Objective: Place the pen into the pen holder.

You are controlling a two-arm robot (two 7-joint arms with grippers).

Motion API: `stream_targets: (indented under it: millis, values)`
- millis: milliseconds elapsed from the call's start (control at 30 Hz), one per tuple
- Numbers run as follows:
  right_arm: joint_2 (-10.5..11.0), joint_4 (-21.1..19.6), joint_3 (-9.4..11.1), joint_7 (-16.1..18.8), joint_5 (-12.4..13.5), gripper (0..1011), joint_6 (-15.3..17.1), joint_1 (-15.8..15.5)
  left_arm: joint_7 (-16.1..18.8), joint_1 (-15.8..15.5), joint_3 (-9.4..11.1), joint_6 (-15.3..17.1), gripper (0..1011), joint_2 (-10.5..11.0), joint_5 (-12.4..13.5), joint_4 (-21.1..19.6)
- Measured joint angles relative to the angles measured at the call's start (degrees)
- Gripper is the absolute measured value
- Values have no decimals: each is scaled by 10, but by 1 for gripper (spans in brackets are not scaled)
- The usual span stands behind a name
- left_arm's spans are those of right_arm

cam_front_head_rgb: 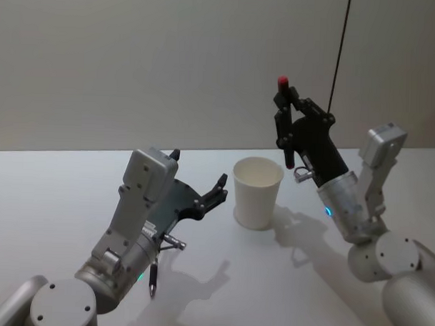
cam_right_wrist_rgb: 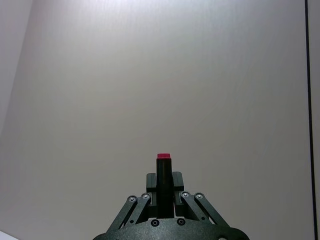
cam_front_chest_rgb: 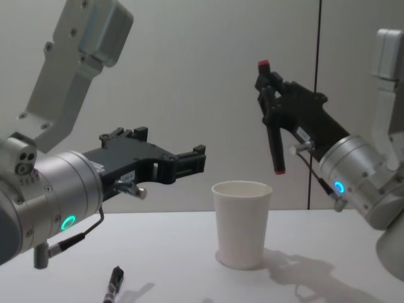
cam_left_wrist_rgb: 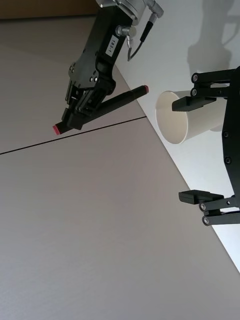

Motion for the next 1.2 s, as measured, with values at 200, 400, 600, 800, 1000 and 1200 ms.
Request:
stream_targets:
  millis: [200, 400, 600, 800, 1000, 1200]
  values:
    - [-17, 63, -1, 23, 17, 167, -29, 29, 0, 0, 0, 0, 1004, 0, 0, 0]
    - [-34, 125, 0, 44, 31, 167, -53, 58, 0, 0, 0, 0, 1004, 0, 0, 0]
    - [-47, 176, 4, 62, 41, 167, -72, 82, 0, 0, 0, 0, 1004, 0, 0, 0]
    - [-57, 214, 8, 75, 46, 170, -83, 101, 0, 0, 0, 0, 1004, 0, 0, 0]
    - [-63, 241, 13, 83, 46, 309, -91, 114, 0, 0, 0, 0, 1004, 0, 0, 0]
    - [-66, 259, 17, 87, 45, 493, -96, 122, 0, 0, 0, 0, 1004, 0, 0, 0]
